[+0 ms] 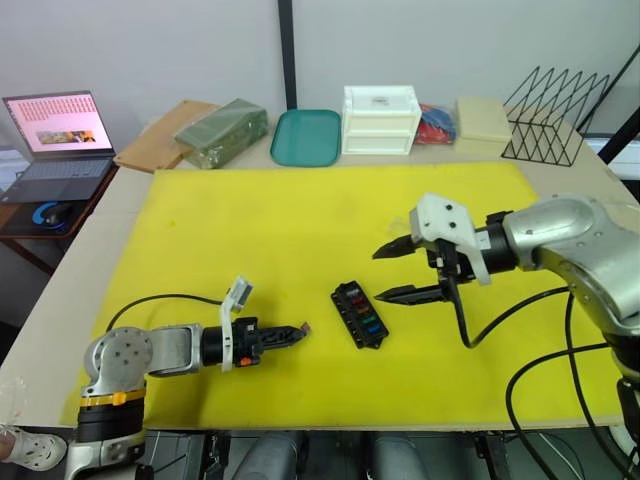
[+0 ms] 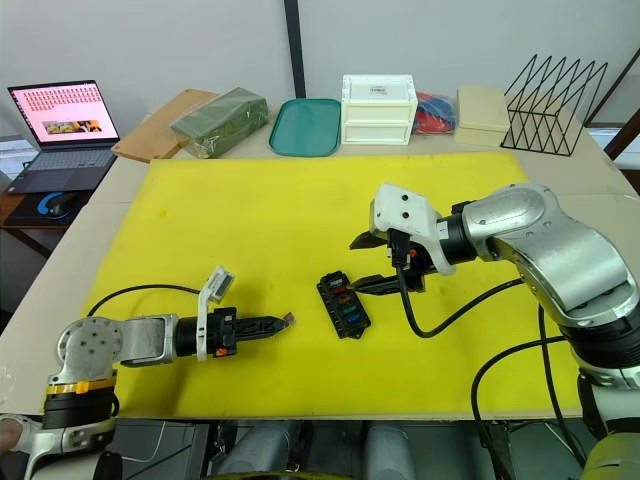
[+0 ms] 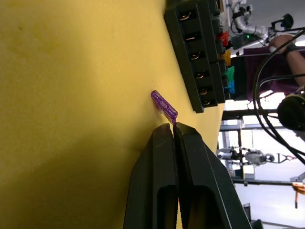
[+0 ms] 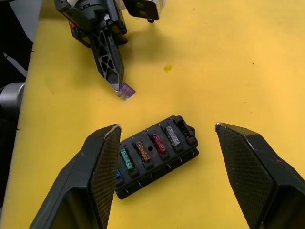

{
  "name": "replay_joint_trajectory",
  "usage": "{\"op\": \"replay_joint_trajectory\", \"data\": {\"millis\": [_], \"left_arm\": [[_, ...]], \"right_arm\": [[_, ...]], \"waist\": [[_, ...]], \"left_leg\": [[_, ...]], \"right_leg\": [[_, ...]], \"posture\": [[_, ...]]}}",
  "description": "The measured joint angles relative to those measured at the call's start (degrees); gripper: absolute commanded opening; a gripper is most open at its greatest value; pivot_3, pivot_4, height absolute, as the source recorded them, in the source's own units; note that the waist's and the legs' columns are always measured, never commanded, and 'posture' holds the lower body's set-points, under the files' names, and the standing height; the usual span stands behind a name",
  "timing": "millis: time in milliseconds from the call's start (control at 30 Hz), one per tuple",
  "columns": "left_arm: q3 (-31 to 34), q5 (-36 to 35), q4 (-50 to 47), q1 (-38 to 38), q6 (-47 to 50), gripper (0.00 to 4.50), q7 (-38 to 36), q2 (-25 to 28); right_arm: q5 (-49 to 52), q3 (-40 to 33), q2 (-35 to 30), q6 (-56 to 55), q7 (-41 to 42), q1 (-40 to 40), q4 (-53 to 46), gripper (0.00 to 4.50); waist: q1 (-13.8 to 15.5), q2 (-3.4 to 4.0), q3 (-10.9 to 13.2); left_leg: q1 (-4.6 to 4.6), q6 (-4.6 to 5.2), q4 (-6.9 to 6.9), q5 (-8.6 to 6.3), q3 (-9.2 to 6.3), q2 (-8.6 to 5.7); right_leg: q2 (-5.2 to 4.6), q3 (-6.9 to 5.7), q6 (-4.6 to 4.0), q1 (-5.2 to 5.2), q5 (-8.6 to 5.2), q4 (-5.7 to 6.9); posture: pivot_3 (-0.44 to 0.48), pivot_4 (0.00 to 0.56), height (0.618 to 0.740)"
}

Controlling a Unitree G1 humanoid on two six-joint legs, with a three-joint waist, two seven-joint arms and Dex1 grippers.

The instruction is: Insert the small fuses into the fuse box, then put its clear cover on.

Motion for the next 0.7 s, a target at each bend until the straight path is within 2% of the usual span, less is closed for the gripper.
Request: {"op": "replay_joint_trajectory", "data": {"millis": [200,533,700], "left_arm": [[-0.8,0.2,-0.3,0.5,-1.1,0.11,-1.0,0.8],[-6.2,3.5,-4.0,4.2,-8.5,0.11,-9.9,8.4],[-7.0,4.5,-3.7,4.7,-10.7,0.11,-11.4,9.2]], "right_arm": [[0.0,0.0,0.0,0.0,-0.3,0.0,0.0,3.41],[0.1,0.1,0.2,0.0,-0.4,0.0,-0.3,3.41],[0.1,0.1,0.2,0.0,-0.7,0.1,-0.7,3.41]], "waist": [[-0.1,0.01,0.0],[-1.4,0.01,0.0],[-1.6,0.03,0.0]], "left_leg": [[0.02,0.00,-0.01,0.00,0.00,0.00],[0.03,-0.02,-0.15,0.00,0.00,0.09],[0.07,-0.04,-0.22,0.01,0.00,0.13]], "right_leg": [[0.01,0.00,0.00,0.01,0.00,0.00],[0.09,0.02,-0.02,-0.02,-0.01,-0.04],[0.12,0.02,-0.02,-0.03,-0.01,-0.04]], "posture": [[0.000,0.150,0.740],[0.000,0.150,0.740],[0.000,0.150,0.740]]}}
